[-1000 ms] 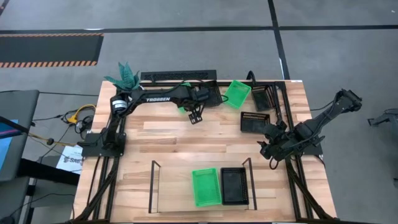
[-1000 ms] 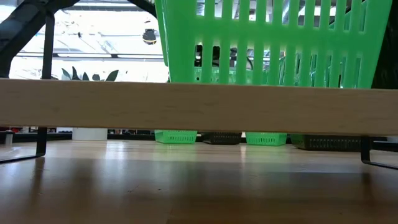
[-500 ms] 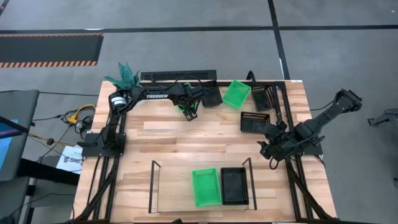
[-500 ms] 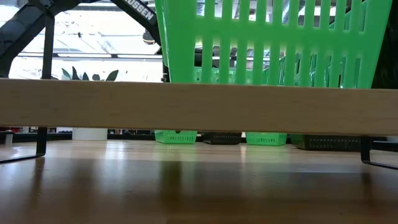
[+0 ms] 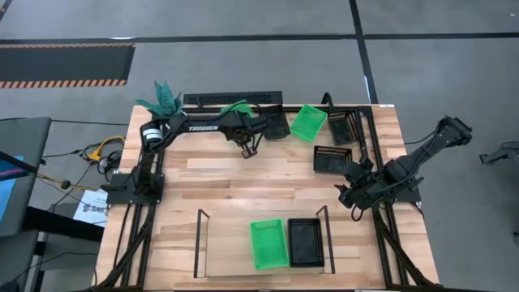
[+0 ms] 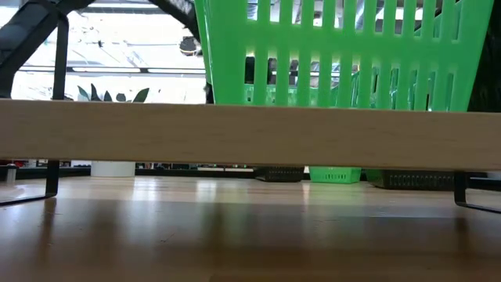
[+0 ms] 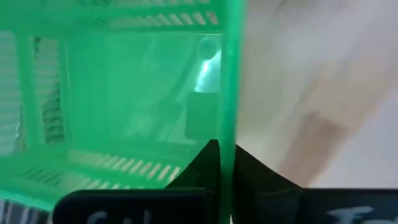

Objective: Stack baskets on shelf by color
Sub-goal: Stack the left green bin on top of the green bin on the shelf

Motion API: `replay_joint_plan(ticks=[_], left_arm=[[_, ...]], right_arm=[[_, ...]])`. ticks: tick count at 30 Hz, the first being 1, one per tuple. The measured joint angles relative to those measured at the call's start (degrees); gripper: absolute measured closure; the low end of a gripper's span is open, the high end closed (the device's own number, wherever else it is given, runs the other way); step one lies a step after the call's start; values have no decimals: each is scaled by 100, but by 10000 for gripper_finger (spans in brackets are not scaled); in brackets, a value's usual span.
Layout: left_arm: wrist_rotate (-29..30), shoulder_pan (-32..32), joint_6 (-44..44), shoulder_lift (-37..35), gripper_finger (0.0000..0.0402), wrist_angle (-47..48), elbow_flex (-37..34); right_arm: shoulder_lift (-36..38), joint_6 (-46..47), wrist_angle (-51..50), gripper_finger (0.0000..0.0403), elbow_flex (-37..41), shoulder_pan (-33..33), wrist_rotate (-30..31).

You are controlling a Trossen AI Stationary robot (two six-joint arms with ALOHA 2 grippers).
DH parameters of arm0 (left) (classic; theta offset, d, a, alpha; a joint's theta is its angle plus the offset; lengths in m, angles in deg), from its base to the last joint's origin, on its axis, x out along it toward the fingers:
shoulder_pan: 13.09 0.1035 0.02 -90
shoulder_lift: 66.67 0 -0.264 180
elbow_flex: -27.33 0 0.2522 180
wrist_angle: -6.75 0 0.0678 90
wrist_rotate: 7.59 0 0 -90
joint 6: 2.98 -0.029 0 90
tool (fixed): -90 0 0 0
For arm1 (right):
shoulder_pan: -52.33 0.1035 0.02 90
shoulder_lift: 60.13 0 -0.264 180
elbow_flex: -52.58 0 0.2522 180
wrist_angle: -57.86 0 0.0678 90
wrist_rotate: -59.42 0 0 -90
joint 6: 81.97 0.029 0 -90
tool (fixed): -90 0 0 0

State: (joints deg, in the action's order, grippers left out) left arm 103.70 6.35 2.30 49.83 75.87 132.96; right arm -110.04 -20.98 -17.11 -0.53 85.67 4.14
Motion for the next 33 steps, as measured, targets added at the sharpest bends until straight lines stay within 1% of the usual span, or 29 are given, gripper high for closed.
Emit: replay_joint_plan(ticks=[4, 7, 9, 12, 15, 18, 21, 24, 29, 31, 33], left_arm=[[105, -368, 186, -122, 401, 647, 487], [295, -729, 508, -284, 401, 1246, 898], [354, -1039, 888, -381, 401, 1651, 1174], [304, -1635, 1559, -471, 401, 1966, 1582], [265, -2423, 2022, -545, 401, 1999, 1908], [85, -3215, 2249, -524, 401, 1842, 2065], [40, -3941, 2394, -492, 401, 1328, 2077], [40, -4513, 2670, -489, 402, 840, 2077], [327, -5123, 3025, -487, 401, 34, 2075], [336, -5239, 3119, -401, 401, -341, 2086], [250, -5322, 3271, -281, 401, -520, 2075]], right_arm=[[1, 2, 2, 121, 0, 0, 0], [0, 2, 0, 121, 0, 0, 1], [0, 2, 2, 121, 0, 0, 3], [0, 2, 2, 121, 2, 0, 4], [0, 0, 0, 121, 0, 0, 4], [2, 0, 0, 121, 0, 0, 4], [2, 4, 11, 121, 0, 0, 4], [2, 4, 48, 121, 0, 0, 4], [2, 7, 172, 121, 0, 0, 4], [2, 7, 251, 121, 1, 0, 4], [0, 7, 332, 121, 2, 2, 4]])
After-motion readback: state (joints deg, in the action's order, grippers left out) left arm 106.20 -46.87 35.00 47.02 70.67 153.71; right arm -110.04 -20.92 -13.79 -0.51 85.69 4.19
